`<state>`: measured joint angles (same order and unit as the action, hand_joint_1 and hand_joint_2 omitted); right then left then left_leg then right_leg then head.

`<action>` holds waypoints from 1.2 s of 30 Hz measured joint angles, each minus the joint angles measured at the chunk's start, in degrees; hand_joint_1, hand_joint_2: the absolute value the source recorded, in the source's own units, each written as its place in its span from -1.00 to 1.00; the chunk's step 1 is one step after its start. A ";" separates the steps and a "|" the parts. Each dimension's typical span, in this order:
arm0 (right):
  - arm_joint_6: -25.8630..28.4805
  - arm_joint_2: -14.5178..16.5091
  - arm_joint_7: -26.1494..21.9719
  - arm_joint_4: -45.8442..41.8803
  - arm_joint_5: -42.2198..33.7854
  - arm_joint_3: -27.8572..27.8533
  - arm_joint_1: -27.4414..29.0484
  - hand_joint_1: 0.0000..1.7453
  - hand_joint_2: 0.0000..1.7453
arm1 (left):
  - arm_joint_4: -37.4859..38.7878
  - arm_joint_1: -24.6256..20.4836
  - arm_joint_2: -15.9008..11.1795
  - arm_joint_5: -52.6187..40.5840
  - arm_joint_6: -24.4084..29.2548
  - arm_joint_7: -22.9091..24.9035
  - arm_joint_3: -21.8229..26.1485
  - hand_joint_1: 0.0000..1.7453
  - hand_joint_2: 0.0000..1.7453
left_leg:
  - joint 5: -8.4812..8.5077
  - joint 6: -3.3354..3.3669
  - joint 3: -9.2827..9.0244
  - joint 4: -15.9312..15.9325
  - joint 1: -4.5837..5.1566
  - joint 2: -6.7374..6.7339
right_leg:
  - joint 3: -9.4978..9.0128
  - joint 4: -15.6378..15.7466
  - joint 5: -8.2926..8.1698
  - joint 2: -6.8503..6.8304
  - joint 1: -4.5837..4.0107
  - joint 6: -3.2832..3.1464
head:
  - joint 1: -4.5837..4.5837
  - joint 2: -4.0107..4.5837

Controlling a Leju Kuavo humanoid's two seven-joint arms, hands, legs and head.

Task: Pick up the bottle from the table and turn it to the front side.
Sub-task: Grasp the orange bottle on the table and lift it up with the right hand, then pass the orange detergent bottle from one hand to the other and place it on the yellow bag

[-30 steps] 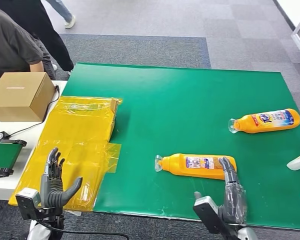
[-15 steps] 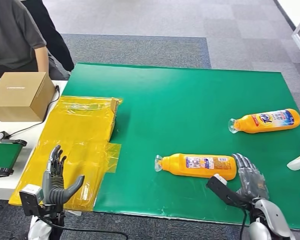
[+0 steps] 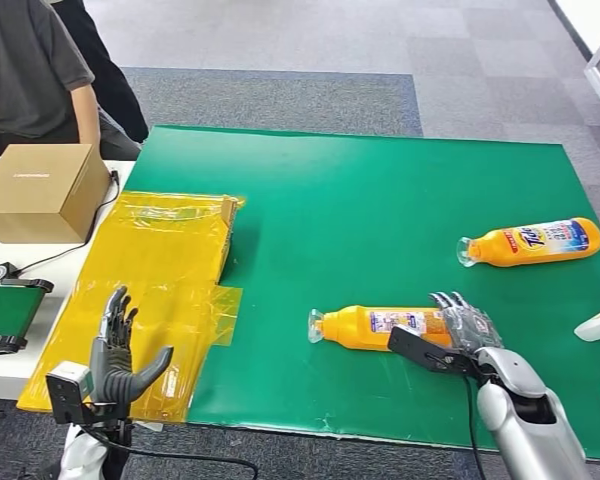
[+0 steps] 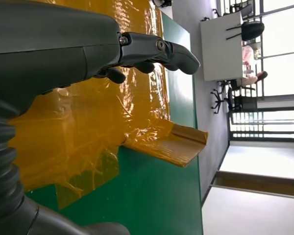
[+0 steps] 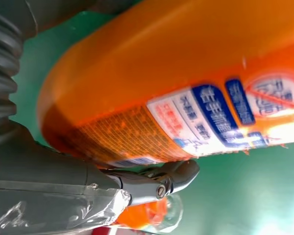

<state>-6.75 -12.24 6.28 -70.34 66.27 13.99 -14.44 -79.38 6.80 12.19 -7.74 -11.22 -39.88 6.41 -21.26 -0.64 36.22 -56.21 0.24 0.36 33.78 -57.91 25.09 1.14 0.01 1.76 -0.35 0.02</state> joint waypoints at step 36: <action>19.08 16.31 -17.90 0.80 -18.85 19.11 2.94 1.00 1.00 | 8.03 -9.05 -4.47 1.28 -23.56 -0.07 -18.67 -0.99 1.00 | 0.07 -0.05 -0.01 0.01 -0.04 0.08 | -0.03 0.01 -0.02 -0.11 -0.05 -0.07 | 0.01 0.00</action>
<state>12.33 4.07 -11.62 -69.54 47.42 33.10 -11.49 -71.35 -2.25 7.72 -6.45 -34.78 -39.95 -12.26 -21.19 -0.69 36.21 -56.20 0.20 0.44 33.75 -57.90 25.07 1.03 -0.04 1.69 -0.34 0.02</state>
